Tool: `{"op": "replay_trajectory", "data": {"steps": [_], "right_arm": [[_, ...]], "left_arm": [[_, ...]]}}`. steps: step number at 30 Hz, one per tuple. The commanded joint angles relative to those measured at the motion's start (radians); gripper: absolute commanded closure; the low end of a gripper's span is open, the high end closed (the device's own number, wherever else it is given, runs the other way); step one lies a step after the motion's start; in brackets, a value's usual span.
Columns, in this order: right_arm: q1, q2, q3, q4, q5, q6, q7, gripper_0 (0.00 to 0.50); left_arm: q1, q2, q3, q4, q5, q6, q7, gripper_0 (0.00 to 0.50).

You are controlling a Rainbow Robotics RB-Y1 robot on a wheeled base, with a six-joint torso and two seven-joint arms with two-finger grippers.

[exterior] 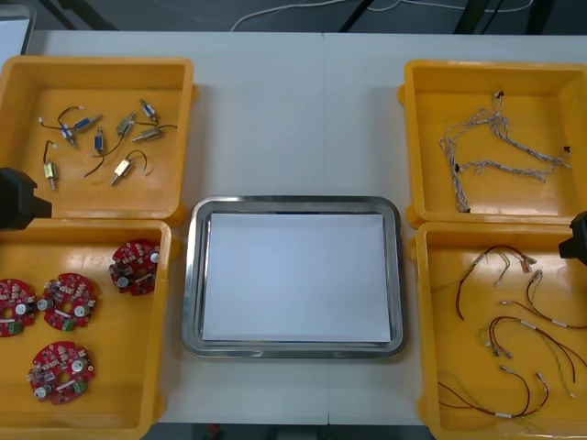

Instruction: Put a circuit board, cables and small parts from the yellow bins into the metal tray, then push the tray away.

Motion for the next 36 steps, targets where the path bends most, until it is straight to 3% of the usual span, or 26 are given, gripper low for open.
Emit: {"op": "replay_trajectory", "data": {"steps": [1, 36], "right_arm": [[0.002, -0.036, -0.027, -0.026, -0.006, 0.002, -0.056, 0.0], [0.002, -0.036, -0.027, -0.026, -0.006, 0.002, -0.056, 0.0]], "left_arm": [[0.024, 0.04, 0.031, -0.029, 0.003, 0.006, -0.005, 0.0], [0.024, 0.04, 0.031, -0.029, 0.003, 0.006, -0.005, 0.0]]}}
